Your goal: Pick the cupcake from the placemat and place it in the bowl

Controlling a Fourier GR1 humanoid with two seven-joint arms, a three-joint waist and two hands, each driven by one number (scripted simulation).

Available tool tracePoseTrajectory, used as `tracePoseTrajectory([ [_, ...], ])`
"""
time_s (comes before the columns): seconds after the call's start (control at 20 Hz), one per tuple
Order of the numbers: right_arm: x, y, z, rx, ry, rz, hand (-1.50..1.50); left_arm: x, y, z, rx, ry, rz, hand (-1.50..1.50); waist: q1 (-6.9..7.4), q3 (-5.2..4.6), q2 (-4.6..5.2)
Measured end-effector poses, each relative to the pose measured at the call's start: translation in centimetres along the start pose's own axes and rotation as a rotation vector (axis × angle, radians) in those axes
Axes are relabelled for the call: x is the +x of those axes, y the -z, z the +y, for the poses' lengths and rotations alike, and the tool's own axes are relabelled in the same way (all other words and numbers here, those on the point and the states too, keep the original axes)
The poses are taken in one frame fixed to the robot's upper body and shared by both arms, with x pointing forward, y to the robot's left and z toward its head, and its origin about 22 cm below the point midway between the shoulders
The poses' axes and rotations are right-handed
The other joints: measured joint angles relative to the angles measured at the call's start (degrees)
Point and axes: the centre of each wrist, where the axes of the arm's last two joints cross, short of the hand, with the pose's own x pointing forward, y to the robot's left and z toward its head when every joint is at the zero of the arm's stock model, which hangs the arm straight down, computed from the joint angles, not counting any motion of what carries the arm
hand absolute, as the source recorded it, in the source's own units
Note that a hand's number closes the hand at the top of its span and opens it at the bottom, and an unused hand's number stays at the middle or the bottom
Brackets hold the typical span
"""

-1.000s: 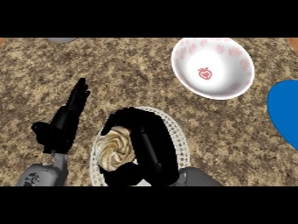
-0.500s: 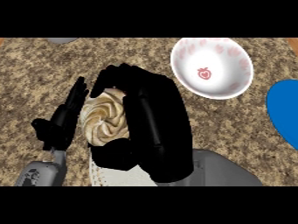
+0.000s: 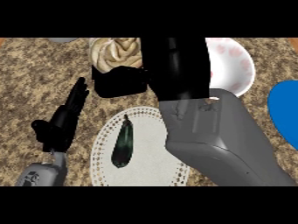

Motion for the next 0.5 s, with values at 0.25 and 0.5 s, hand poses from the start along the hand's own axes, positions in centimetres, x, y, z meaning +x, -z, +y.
tracePoseTrajectory([
  [0.25,-1.9,3.2,-0.6,-0.023,-0.102,0.066,1.5,-0.3,0.0,-0.2,0.003,-0.007,-0.001,0.0,0.06,-0.02,0.09],
  [0.5,-5.9,5.7,-1.1,-0.027,-0.28,0.117,1.5,-0.1,0.0,-0.1,-0.003,-0.004,-0.001,0.0,0.16,0.01,0.19],
])
